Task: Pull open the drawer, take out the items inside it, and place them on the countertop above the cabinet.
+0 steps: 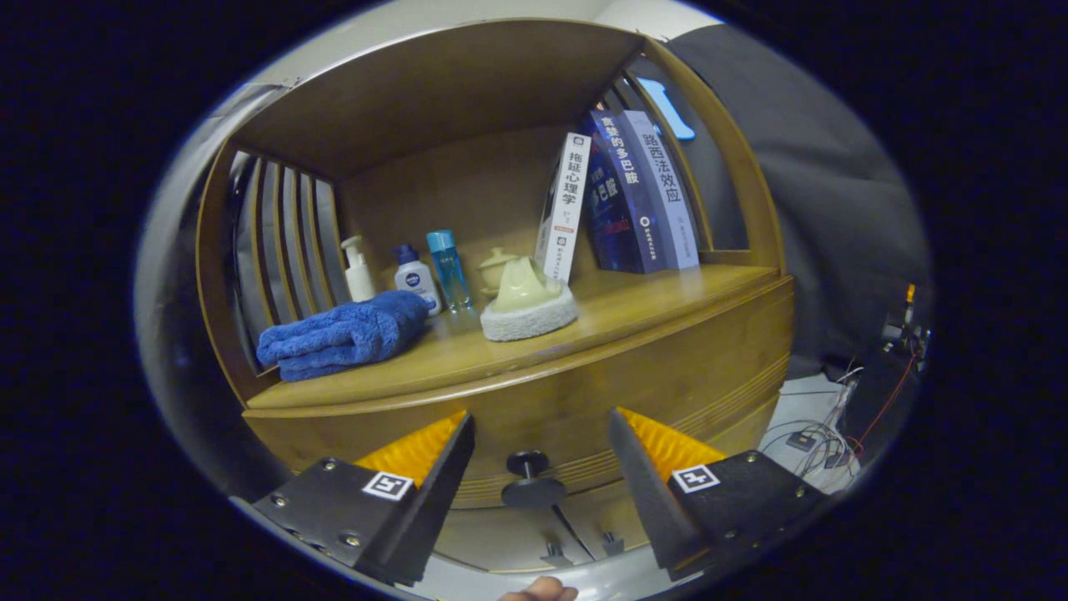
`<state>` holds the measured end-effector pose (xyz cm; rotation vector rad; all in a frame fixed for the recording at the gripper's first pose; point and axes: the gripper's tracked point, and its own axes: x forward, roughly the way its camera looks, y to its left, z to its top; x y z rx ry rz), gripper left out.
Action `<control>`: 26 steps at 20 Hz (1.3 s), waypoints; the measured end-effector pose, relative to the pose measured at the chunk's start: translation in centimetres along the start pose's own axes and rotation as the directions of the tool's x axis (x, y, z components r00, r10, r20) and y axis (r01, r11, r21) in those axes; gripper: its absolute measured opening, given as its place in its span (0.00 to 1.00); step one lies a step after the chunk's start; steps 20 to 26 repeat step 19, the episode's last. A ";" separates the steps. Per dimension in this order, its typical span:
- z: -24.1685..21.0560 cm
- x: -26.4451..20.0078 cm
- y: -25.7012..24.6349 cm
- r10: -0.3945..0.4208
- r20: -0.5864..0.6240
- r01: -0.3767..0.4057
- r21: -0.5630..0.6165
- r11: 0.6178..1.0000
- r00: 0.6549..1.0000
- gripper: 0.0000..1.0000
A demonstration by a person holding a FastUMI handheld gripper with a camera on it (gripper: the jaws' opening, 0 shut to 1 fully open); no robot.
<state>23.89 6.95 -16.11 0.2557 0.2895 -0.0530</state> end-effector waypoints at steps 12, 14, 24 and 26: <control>12.3 -9.8 -5.2 -0.118 0.099 0.133 -0.172 0.976 0.988 0.97; 13.7 -11.3 -6.9 -0.155 0.104 0.173 -0.183 0.968 0.982 0.97; 16.4 -14.1 -10.0 -0.189 0.110 0.208 -0.196 0.958 0.976 0.97; 16.4 -14.1 -10.0 -0.189 0.110 0.208 -0.196 0.958 0.976 0.97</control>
